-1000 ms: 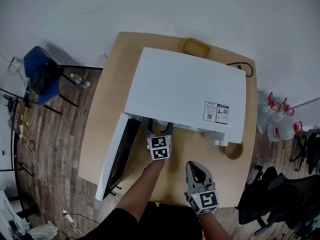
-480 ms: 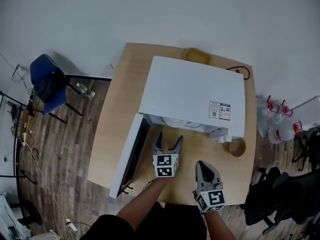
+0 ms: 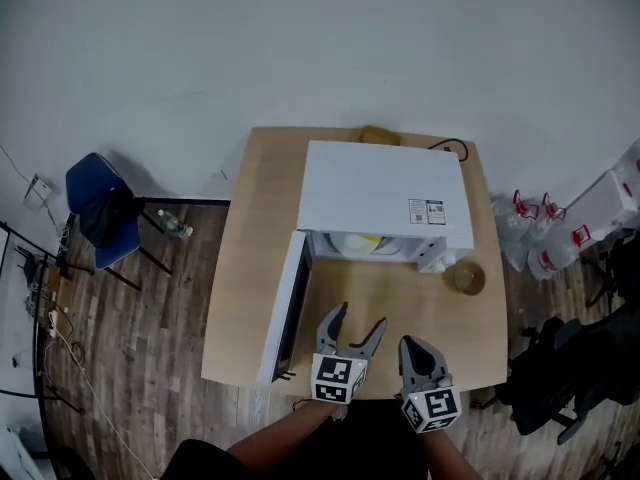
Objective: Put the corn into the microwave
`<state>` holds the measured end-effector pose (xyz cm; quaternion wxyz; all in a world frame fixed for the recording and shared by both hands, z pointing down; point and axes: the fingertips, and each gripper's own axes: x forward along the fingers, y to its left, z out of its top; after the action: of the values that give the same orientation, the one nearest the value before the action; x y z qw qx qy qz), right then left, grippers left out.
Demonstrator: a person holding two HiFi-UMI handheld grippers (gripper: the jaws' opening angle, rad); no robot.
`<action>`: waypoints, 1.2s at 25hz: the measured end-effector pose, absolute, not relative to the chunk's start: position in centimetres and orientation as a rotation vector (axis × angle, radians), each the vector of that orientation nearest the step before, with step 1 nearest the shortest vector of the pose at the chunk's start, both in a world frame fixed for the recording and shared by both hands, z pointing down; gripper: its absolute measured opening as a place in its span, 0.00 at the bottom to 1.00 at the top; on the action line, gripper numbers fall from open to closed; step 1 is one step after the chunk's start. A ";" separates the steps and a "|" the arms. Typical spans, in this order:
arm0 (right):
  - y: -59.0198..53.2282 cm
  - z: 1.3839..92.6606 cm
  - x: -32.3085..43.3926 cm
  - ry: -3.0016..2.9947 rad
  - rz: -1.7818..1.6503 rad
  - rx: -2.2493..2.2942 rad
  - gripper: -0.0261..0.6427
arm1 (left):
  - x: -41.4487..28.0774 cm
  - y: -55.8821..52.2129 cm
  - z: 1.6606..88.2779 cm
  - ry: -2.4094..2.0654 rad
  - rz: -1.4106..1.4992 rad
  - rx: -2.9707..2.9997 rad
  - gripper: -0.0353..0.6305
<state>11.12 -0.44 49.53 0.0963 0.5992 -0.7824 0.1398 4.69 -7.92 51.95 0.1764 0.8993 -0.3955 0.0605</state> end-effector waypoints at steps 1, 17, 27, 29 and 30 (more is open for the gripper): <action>0.3 48.8 10.6 -2.318 0.411 1.791 0.13 | 4.1 -6.5 50.7 -1.104 0.155 2.565 0.58; 9.5 39.3 2.4 -2.352 0.200 1.913 0.13 | -9.6 6.0 40.8 -1.160 0.055 2.654 0.37; 12.9 38.7 -0.6 -2.307 0.130 1.912 0.13 | -11.8 9.3 39.1 -1.137 -0.001 2.678 0.07; 13.3 38.7 -0.2 -2.276 0.118 1.935 0.13 | -11.8 9.5 39.3 -1.143 0.013 2.685 0.07; 13.4 38.5 0.1 -2.259 0.108 1.956 0.13 | -11.8 9.6 39.4 -1.146 0.018 2.688 0.07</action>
<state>0.09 13.44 38.53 0.0756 0.6523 -0.7533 0.0360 -11.77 9.61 39.40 0.1095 0.9143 -0.3898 0.0062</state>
